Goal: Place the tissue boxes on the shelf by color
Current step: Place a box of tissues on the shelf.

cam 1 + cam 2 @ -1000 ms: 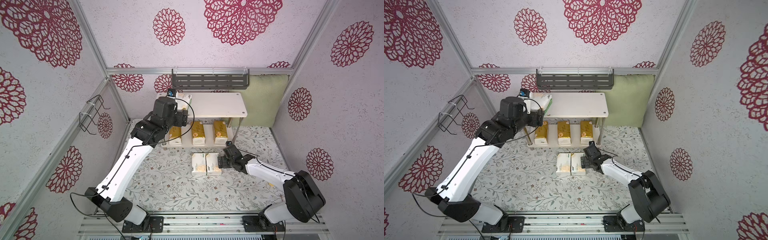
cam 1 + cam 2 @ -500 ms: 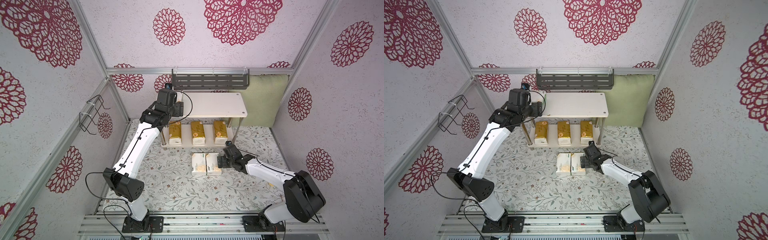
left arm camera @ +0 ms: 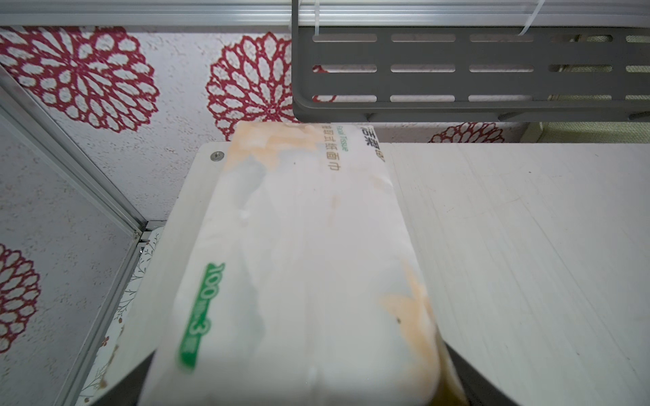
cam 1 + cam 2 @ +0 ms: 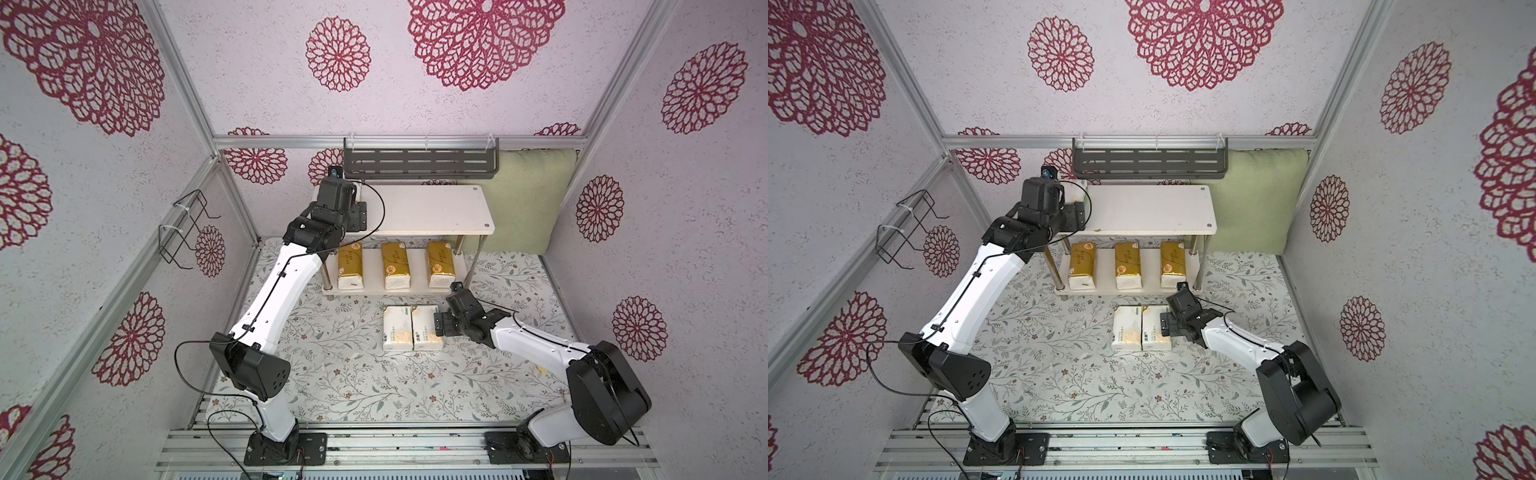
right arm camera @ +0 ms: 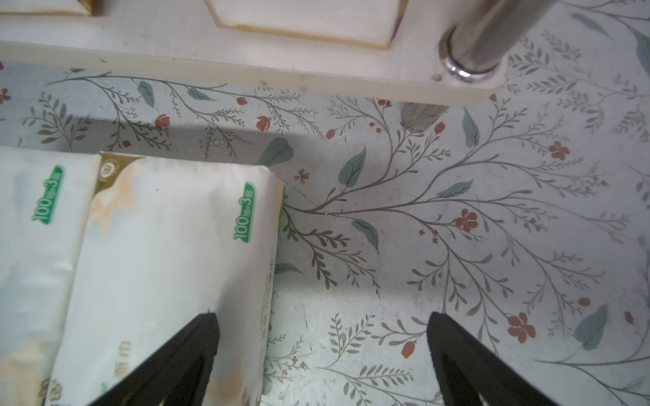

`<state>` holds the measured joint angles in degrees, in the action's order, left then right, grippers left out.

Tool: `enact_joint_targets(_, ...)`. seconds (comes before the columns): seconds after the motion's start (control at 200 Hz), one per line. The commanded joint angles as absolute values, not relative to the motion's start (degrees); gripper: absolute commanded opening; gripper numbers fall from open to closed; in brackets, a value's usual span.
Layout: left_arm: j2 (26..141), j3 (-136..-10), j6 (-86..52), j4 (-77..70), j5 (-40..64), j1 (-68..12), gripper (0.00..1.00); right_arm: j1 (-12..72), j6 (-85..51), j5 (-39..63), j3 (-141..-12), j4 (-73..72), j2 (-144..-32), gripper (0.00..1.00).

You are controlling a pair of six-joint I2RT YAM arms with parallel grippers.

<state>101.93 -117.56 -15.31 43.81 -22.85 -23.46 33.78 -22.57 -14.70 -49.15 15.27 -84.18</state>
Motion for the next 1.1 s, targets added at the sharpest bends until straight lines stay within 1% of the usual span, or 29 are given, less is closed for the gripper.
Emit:
enact_joint_targets(0.0,102.9,-117.1,-15.4,41.3,-22.5,-23.5,0.92,34.0,-23.3,-14.5,-49.7,15.6,-82.9,0.99)
enact_joint_targets(0.355,103.8,-117.1,-14.9,41.0,-22.2,-23.3,0.97,34.1,-23.3,-14.7,-49.7,15.7,-82.7,0.99)
enact_joint_targets(0.455,103.5,-116.5,-14.8,40.7,-22.3,-23.2,1.00,34.1,-23.4,-14.7,-49.6,15.7,-82.6,0.99)
enact_joint_targets(0.525,103.3,-116.4,-14.9,40.8,-22.2,-23.2,0.98,34.2,-23.4,-14.7,-49.6,15.6,-82.7,0.99)
enact_joint_targets(1.091,101.7,-115.7,-14.9,39.5,-22.1,-23.3,0.97,34.4,-23.5,-14.5,-49.6,15.3,-83.1,0.99)
